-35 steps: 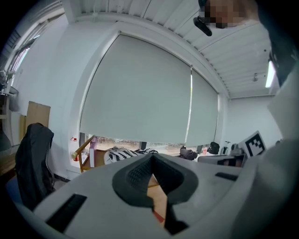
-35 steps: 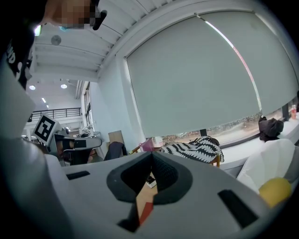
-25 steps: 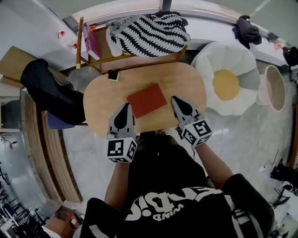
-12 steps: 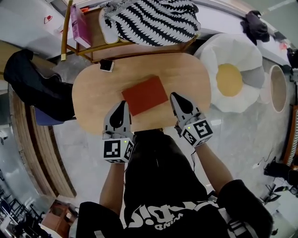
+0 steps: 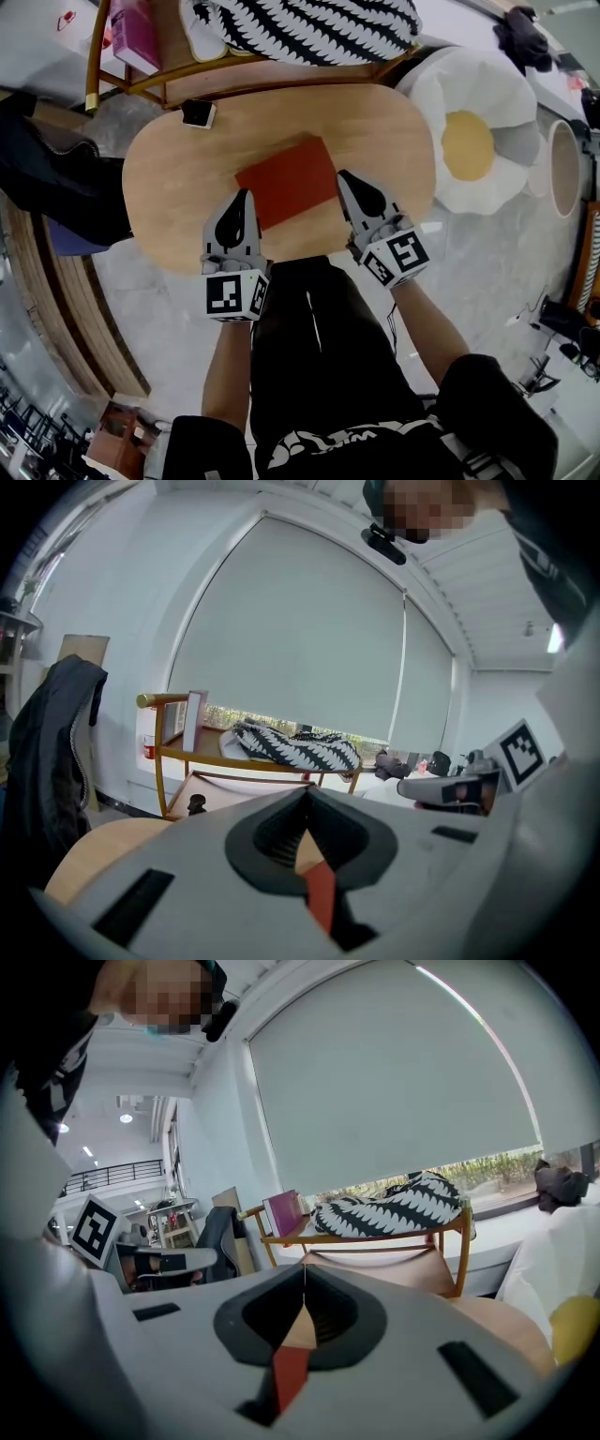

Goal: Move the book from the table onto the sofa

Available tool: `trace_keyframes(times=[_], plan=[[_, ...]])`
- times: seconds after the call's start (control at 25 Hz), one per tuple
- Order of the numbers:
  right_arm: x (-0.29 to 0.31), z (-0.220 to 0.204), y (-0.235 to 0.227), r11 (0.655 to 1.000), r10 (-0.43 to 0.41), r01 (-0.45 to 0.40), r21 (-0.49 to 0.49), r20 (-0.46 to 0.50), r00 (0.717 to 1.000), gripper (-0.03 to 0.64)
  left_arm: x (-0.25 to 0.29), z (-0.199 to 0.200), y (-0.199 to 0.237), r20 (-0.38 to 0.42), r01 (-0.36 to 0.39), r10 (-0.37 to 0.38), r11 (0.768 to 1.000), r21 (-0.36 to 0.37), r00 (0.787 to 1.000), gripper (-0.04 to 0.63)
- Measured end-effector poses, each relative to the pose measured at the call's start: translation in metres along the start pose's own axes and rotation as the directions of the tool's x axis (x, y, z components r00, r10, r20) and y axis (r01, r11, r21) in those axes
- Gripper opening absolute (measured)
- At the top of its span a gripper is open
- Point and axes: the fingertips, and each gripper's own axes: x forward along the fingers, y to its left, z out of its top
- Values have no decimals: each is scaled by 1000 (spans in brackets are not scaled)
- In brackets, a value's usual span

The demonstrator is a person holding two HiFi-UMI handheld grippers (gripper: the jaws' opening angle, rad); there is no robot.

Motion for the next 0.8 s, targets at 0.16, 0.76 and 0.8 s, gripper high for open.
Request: trace_keyframes(times=[0.16,0.76,0.8], plan=[[10,-11,-2,1000,-4,4,3,-13,1000,1,6,-18,7,-15,-13,13,1000,-13,1000,8],[26,-56,-5,995,20,-10,98,-99,995,284,10,-51,15,-83,-12,4,996,-94,997,252],[28,-60,-7,994,15,-4,105,-106,994,284,12,-54,16,-94,-10,1,996,-94,996,252]])
